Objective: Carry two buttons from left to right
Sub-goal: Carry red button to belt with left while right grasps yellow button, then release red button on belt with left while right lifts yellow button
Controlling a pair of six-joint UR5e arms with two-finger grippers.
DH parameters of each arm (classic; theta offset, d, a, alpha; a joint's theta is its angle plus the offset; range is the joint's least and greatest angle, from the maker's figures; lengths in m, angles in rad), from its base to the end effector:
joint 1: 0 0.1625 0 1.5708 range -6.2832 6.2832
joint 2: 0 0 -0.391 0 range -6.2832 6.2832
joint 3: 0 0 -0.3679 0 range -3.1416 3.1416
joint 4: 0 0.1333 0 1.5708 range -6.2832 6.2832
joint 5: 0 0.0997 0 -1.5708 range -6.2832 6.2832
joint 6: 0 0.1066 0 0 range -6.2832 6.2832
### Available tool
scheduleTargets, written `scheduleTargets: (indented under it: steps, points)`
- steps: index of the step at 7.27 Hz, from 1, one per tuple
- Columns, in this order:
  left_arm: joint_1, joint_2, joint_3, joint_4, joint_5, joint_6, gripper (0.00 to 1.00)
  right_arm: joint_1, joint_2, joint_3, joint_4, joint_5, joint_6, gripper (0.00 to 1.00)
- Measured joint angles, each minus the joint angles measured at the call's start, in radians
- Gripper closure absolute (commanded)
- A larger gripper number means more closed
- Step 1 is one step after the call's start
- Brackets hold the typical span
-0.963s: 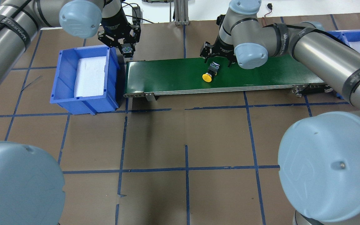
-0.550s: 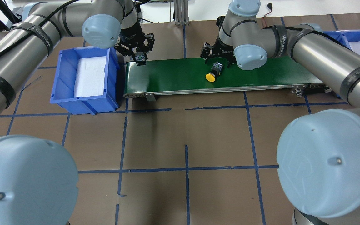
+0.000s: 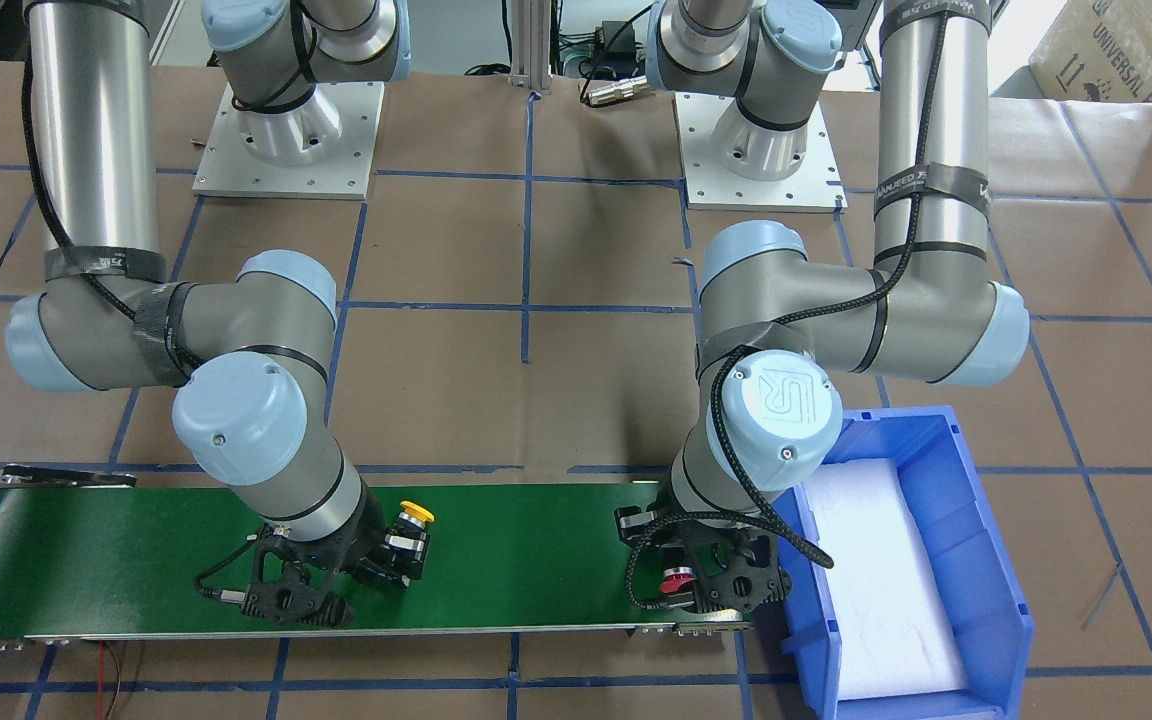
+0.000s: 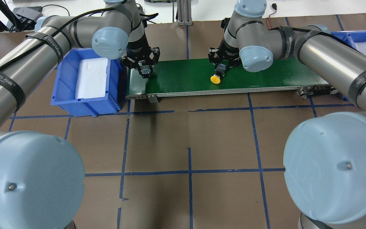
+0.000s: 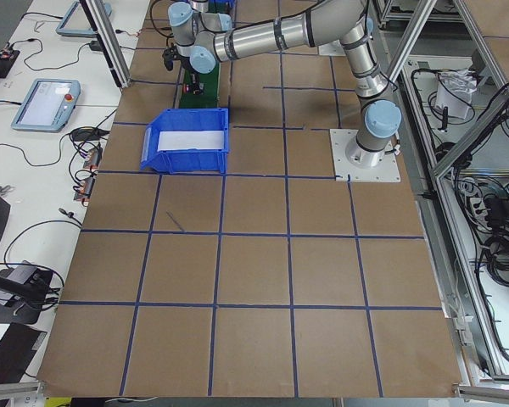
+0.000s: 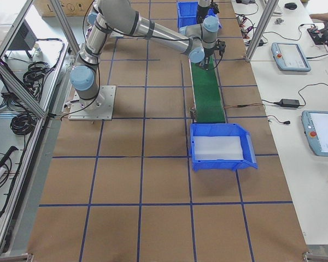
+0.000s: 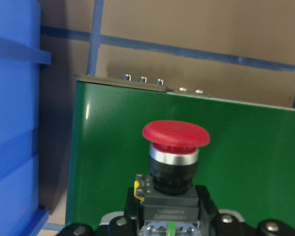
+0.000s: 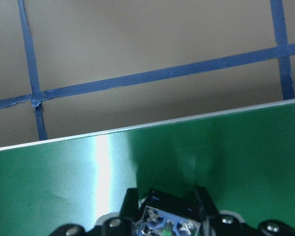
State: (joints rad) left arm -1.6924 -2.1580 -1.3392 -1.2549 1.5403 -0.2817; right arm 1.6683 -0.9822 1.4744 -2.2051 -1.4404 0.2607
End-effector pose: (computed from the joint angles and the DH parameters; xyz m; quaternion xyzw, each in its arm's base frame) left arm -0.2152 -0.6355 0.2495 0.0802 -0.9965 -0.0225 0.0110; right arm 0.2102 -0.6375 0.2233 0.0765 0.9924 -0.0581 0.0766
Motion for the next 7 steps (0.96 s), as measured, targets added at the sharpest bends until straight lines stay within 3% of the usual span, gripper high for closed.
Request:
scheduleTargets:
  steps: [1,2,5,7]
  points:
    - [0.0,-0.006,-0.001,0.0,0.0,0.0,0.13,-0.003,-0.001,-0.001,0.001,0.0,-0.014,0.94]
    - [0.0,-0.008,0.001,0.001,0.003,0.003,0.0,-0.008,-0.003,-0.005,0.004,-0.002,-0.037,0.94]
    - [0.021,0.014,0.02,-0.006,0.009,0.013,0.0,-0.062,-0.026,-0.022,0.037,-0.036,-0.192,0.94]
    - [0.061,0.066,0.05,-0.061,0.009,0.016,0.0,-0.148,-0.05,-0.053,0.124,-0.05,-0.36,0.94]
